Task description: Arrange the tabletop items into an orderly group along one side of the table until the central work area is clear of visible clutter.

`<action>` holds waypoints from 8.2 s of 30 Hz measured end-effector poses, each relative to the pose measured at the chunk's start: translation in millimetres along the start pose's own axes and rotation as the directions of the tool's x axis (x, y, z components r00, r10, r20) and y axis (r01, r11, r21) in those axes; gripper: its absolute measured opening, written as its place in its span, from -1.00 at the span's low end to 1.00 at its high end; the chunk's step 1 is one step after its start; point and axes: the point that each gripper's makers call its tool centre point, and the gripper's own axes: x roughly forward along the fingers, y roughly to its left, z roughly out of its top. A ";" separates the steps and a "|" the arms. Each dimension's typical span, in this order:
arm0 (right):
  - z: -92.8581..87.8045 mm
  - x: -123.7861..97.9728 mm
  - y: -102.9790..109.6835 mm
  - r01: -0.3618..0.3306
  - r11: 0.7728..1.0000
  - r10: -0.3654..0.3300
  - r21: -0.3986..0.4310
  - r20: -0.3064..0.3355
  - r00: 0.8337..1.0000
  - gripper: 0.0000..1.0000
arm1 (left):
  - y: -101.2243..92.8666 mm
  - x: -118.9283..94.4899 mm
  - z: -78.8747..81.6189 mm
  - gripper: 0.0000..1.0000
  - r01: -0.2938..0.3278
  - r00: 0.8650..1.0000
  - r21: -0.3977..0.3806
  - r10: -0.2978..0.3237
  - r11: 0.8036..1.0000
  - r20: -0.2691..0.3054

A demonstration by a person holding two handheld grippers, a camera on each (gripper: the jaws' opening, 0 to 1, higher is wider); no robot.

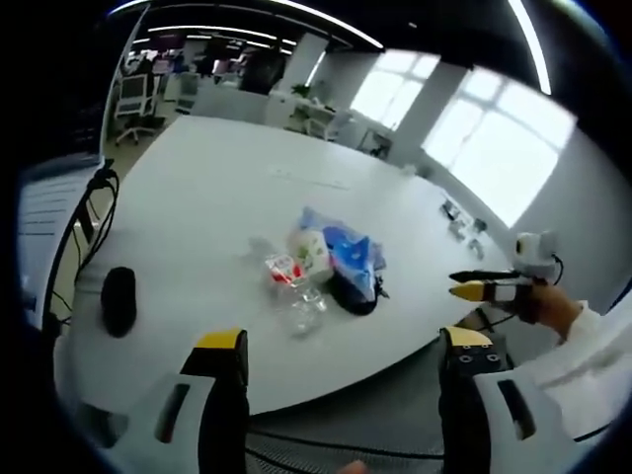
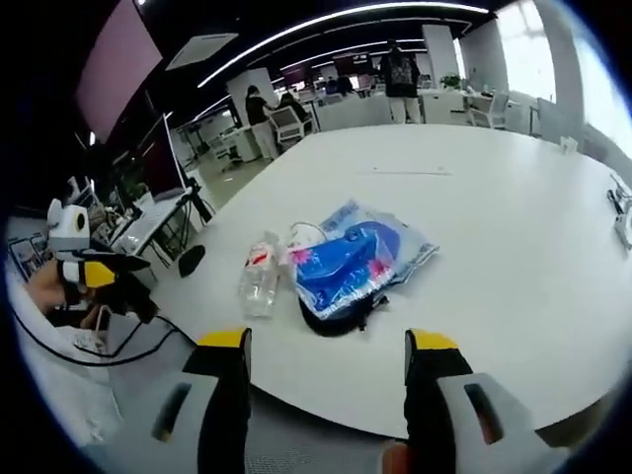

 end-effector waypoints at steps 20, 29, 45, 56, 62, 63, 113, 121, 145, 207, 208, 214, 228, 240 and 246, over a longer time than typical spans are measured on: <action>17.8 46.1 44.9 -0.182 0.975 0.176 -0.126 -0.063 0.982 0.18 | 6.8 -18.0 -14.2 0.51 -0.094 0.993 -0.112 0.101 0.989 0.063; 16.4 60.1 63.3 -0.239 0.957 0.225 -0.165 -0.098 0.969 0.17 | 14.3 -34.5 -17.6 0.51 -0.140 0.984 -0.142 0.154 0.980 0.086; 16.6 77.3 91.5 -0.318 0.928 0.297 -0.192 -0.131 0.946 0.16 | 17.8 -60.4 -34.6 0.50 -0.183 0.972 -0.202 0.207 0.962 0.108; 16.3 91.9 109.7 -0.376 0.914 0.354 -0.155 -0.150 0.923 0.13 | 23.0 -67.8 -33.7 0.50 -0.203 0.960 -0.242 0.242 0.949 0.140; 21.7 108.7 119.9 -0.402 0.900 0.375 -0.167 -0.171 0.911 0.12 | 19.5 -67.9 -30.7 0.50 -0.205 0.958 -0.243 0.245 0.948 0.151; 22.7 111.1 122.1 -0.406 0.898 0.378 -0.168 -0.173 0.909 0.12 | 18.6 -68.0 -30.2 0.50 -0.206 0.957 -0.243 0.247 0.948 0.152; 26.6 228.8 141.8 -0.424 0.887 0.361 -0.185 -0.295 0.885 0.09 | 9.1 -43.4 -11.8 0.51 -0.208 0.967 -0.184 0.231 0.961 0.109; 25.9 243.7 140.4 -0.404 0.892 0.336 -0.201 -0.302 0.892 0.09 | 7.4 -39.9 -5.8 0.51 -0.208 0.968 -0.143 0.225 0.968 0.112; 13.0 285.9 134.1 -0.318 0.903 0.200 -0.291 -0.369 0.907 -0.03 | -5.3 -34.1 5.9 0.51 -0.182 0.974 -0.097 0.192 0.979 0.118; 128.5 229.0 141.5 -0.157 0.925 0.232 -0.345 0.189 0.954 -0.25 | -3.5 -37.5 6.2 0.48 -0.151 0.973 -0.157 0.175 0.976 0.150; 131.3 228.9 141.5 -0.152 0.929 0.228 -0.337 0.199 0.953 -0.25 | -2.7 -38.3 5.9 0.48 -0.153 0.973 -0.160 0.177 0.975 0.150; 151.5 236.7 139.2 -0.120 0.945 0.199 -0.304 0.246 0.949 -0.25 | 2.6 -42.8 6.5 0.48 -0.163 0.970 -0.175 0.190 0.971 0.149; 182.5 260.9 107.1 -0.004 0.970 0.083 -0.244 0.314 0.946 -0.24 | 4.3 -27.2 7.6 0.46 -0.122 0.980 -0.203 0.150 0.972 0.130; 197.6 289.1 87.5 0.084 0.981 -0.019 -0.175 0.345 0.938 -0.24 | 13.4 -25.6 6.7 0.45 -0.119 0.985 -0.201 0.140 0.972 0.096; 199.8 297.3 85.7 0.127 0.979 -0.060 -0.163 0.362 0.930 -0.23 | 15.0 -21.0 1.5 0.44 -0.110 0.989 -0.219 0.129 0.969 0.071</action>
